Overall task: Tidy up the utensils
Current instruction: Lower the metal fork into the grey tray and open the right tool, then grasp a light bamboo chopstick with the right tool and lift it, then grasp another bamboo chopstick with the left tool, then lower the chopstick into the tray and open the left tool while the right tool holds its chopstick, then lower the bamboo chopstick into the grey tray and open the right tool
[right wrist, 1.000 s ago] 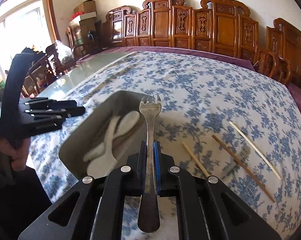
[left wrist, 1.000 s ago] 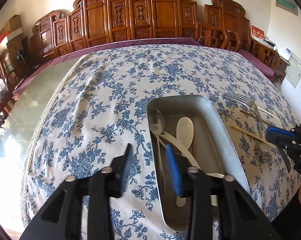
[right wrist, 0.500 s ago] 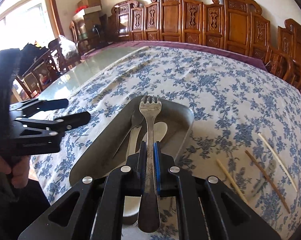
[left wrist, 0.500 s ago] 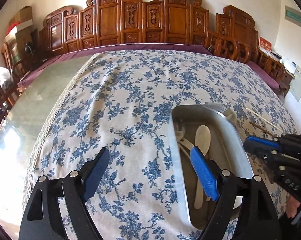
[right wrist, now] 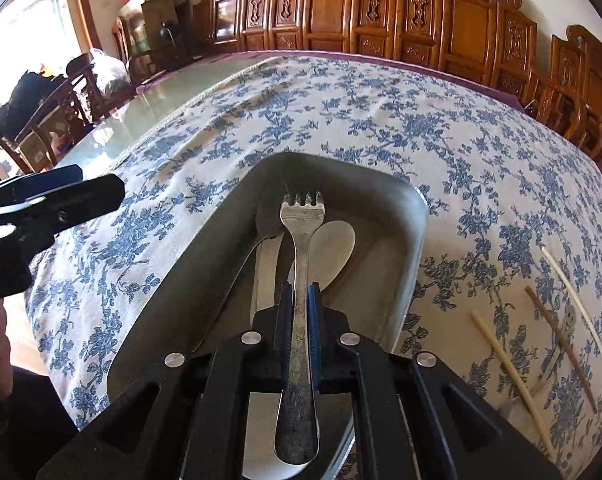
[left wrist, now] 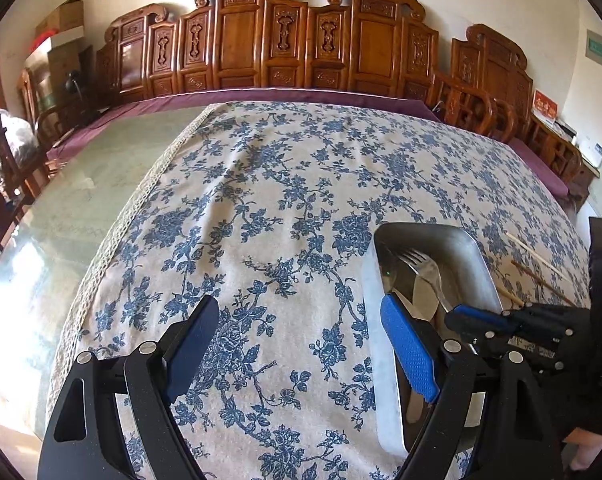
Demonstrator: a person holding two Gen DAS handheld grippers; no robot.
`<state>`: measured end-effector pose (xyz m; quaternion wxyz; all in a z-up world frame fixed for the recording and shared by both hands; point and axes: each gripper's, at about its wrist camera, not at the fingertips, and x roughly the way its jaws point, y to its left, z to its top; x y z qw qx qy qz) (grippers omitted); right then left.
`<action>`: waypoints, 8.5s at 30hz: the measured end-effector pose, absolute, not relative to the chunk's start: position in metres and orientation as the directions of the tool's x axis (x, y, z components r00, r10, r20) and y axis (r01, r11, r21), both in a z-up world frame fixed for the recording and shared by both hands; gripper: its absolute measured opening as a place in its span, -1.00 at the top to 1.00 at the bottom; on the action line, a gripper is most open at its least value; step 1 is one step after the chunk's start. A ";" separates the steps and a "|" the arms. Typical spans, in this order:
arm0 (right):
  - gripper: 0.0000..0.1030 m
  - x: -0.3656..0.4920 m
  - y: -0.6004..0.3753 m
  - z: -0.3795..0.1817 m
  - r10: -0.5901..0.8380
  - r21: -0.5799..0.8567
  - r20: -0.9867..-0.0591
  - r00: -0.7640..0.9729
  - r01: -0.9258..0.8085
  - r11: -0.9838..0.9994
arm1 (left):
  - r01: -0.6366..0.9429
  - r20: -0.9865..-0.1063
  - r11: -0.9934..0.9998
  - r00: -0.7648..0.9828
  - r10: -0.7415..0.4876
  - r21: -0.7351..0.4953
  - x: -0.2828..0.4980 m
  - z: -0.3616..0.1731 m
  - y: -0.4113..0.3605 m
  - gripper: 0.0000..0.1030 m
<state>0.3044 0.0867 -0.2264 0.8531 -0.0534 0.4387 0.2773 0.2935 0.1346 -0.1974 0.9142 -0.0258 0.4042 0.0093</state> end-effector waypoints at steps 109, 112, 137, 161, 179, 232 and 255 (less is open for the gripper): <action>0.88 0.290 -0.260 -0.251 0.277 0.109 -0.794 0.542 -0.321 0.941 | 0.091 -0.916 0.986 0.367 -0.164 -0.140 0.363 -0.271 -0.155 0.76; 0.88 0.290 -0.260 -0.250 0.277 0.109 -0.793 0.543 -0.320 0.941 | 0.112 -0.913 0.986 0.376 -0.161 -0.127 0.357 -0.270 -0.164 0.84; 0.88 0.288 -0.255 -0.245 0.274 0.092 -0.789 0.550 -0.335 0.938 | 0.252 -0.906 0.966 0.394 -0.154 -0.054 0.322 -0.258 -0.194 0.74; 0.88 0.287 -0.255 -0.238 0.263 0.075 -0.783 0.563 -0.334 0.939 | 0.265 -0.897 0.964 0.427 -0.110 0.008 0.254 -0.269 -0.180 0.93; 0.88 0.277 -0.228 -0.230 0.290 0.078 -0.775 0.561 -0.372 0.925 | 0.236 -0.834 0.972 0.532 -0.146 -0.020 0.236 -0.204 -0.111 0.93; 0.88 0.254 -0.047 -0.190 0.500 0.185 -0.721 0.480 -0.562 0.806 | 0.129 -0.804 0.991 0.584 -0.112 -0.044 0.268 -0.218 0.045 0.67; 0.88 0.287 0.046 -0.210 0.525 0.297 -0.756 0.391 -0.509 0.808 | 0.045 -0.761 0.997 0.645 -0.072 -0.057 0.268 -0.205 0.098 0.67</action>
